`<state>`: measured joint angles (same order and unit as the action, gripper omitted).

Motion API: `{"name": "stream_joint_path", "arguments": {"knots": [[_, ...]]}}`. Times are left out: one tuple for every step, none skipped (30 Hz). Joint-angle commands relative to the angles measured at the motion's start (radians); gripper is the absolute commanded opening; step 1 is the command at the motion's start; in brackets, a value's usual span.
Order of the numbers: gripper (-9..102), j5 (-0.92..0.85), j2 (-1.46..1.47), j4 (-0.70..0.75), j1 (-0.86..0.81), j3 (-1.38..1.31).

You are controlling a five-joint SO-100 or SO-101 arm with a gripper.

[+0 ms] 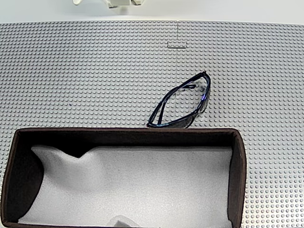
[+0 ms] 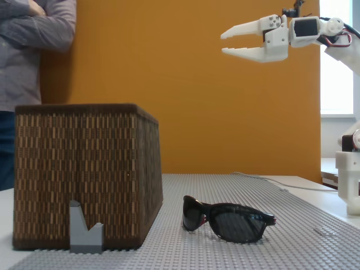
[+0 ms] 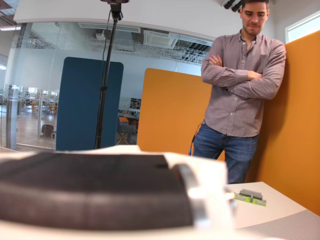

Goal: Grasp a glasses and put it in the bin.

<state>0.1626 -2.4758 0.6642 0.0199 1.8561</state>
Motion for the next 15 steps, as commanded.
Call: {"name": "stream_joint_path", "arguments": {"knots": [[0,-0.244,-0.123,0.160,-0.181,0.095],[0,-0.244,-0.121,0.160,-0.181,0.095],[0,-0.244,-0.121,0.160,-0.181,0.097],[0,-0.244,-0.121,0.160,-0.181,0.097],[0,-0.244,-0.121,0.160,-0.181,0.097],[0,-0.244,-0.121,0.160,-0.181,0.097],[0,-0.244,-0.121,0.160,-0.183,0.097],[0,-0.244,-0.121,0.160,-0.183,0.097],[0,-0.244,-0.121,0.160,-0.183,0.097],[0,-0.249,-0.117,0.160,-0.183,0.095],[0,-0.258,-0.109,0.160,-0.181,0.089],[0,-0.270,-0.101,0.160,-0.175,0.083],[0,-0.288,-0.089,0.163,-0.166,0.074],[0,-0.318,-0.066,0.175,-0.152,0.054],[0,-0.339,-0.038,0.195,-0.135,0.031]]}}
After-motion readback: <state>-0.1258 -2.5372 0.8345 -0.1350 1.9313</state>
